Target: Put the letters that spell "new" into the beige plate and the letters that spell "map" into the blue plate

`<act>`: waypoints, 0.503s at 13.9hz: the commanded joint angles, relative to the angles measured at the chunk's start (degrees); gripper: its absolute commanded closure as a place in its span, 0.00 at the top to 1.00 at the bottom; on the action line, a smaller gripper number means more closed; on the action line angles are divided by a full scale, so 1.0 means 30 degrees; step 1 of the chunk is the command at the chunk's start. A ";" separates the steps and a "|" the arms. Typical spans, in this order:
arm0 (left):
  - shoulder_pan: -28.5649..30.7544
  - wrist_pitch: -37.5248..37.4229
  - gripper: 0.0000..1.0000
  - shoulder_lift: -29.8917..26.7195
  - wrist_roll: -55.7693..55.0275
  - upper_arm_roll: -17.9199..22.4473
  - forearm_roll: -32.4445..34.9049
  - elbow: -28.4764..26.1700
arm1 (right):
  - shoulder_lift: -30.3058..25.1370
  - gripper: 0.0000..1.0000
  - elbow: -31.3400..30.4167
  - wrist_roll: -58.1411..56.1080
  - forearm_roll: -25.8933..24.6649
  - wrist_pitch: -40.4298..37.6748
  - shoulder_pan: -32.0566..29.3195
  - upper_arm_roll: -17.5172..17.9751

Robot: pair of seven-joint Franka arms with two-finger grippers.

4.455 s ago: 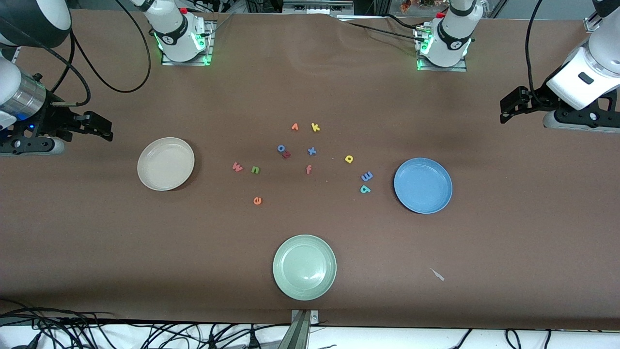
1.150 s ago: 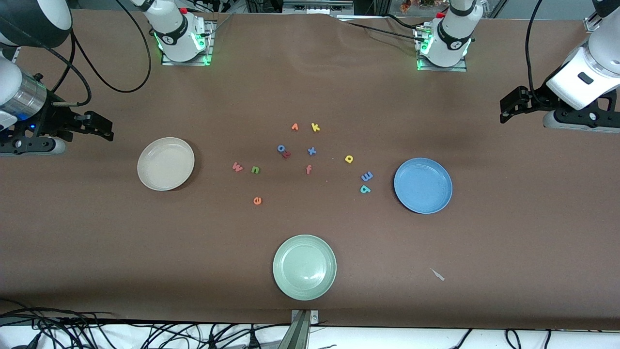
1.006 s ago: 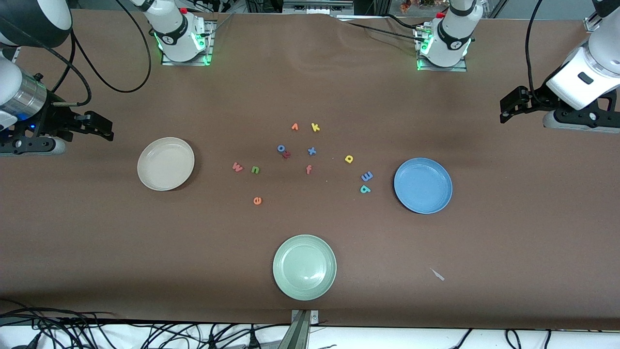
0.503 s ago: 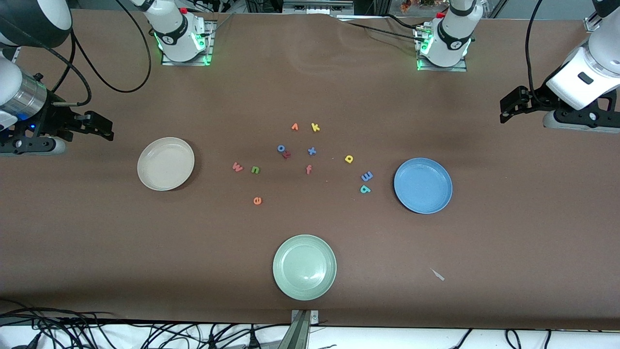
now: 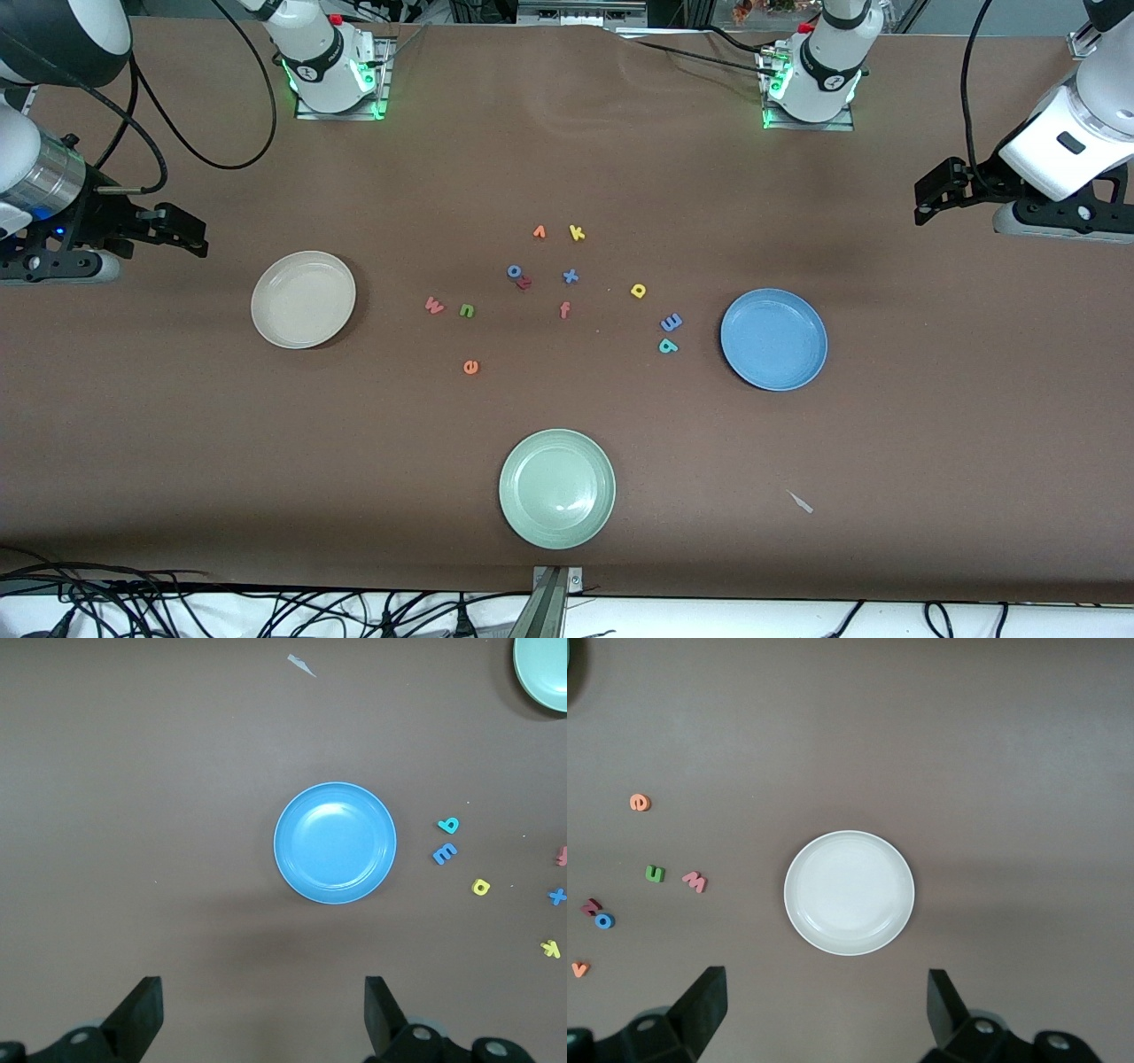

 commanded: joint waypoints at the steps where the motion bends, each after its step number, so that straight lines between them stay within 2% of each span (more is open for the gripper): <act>1: 0.0098 -0.0357 1.00 0.0208 0.0350 -0.0047 -0.0259 0.0502 | -0.0113 1.00 -0.0138 0.0061 0.0113 -0.0075 0.0013 0.0010; 7: 0.0069 -0.0386 1.00 0.0383 0.0350 -0.0047 -0.0288 0.0502 | -0.0113 1.00 -0.0138 0.0002 0.0113 -0.0075 0.0013 0.0010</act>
